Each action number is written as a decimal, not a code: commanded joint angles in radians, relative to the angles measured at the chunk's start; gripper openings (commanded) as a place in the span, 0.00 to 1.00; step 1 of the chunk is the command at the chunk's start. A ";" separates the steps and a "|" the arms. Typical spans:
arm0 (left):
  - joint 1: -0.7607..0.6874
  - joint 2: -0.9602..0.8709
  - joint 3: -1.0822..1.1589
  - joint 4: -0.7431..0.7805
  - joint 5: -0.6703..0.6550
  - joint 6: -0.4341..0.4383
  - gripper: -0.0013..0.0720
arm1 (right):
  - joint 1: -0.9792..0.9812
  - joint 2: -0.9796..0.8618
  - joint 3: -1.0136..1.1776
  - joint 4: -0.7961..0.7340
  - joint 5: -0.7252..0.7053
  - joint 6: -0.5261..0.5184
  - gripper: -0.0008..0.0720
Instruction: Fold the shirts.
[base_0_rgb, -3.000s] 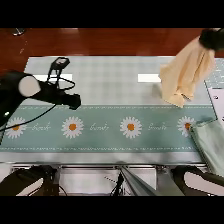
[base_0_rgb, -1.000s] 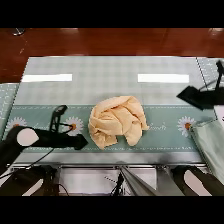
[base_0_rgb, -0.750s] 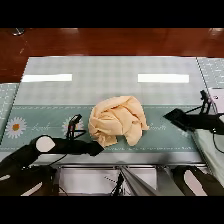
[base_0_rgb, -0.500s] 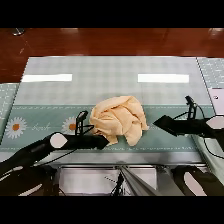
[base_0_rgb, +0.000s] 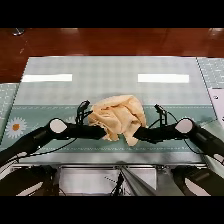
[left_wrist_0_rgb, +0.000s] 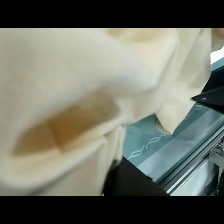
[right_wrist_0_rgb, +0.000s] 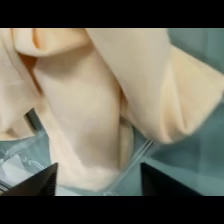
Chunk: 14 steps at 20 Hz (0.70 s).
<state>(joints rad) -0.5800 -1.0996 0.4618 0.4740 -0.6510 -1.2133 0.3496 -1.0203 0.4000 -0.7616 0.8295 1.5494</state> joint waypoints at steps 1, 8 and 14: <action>0.049 0.002 0.024 -0.002 -0.057 0.061 0.06 | 0.090 -0.092 0.026 0.089 -0.112 -0.028 0.41; 0.336 0.068 0.359 -0.003 -0.226 0.113 0.06 | -0.110 -0.098 0.647 -0.196 0.201 -0.098 0.04; 0.575 0.106 1.008 0.000 -0.314 0.045 0.06 | -0.323 -0.098 1.572 -0.351 0.466 -0.039 0.04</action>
<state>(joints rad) -0.1001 -1.0061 1.2026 0.4713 -0.9020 -1.1313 0.1127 -1.1191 1.5791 -1.0286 1.1316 1.4933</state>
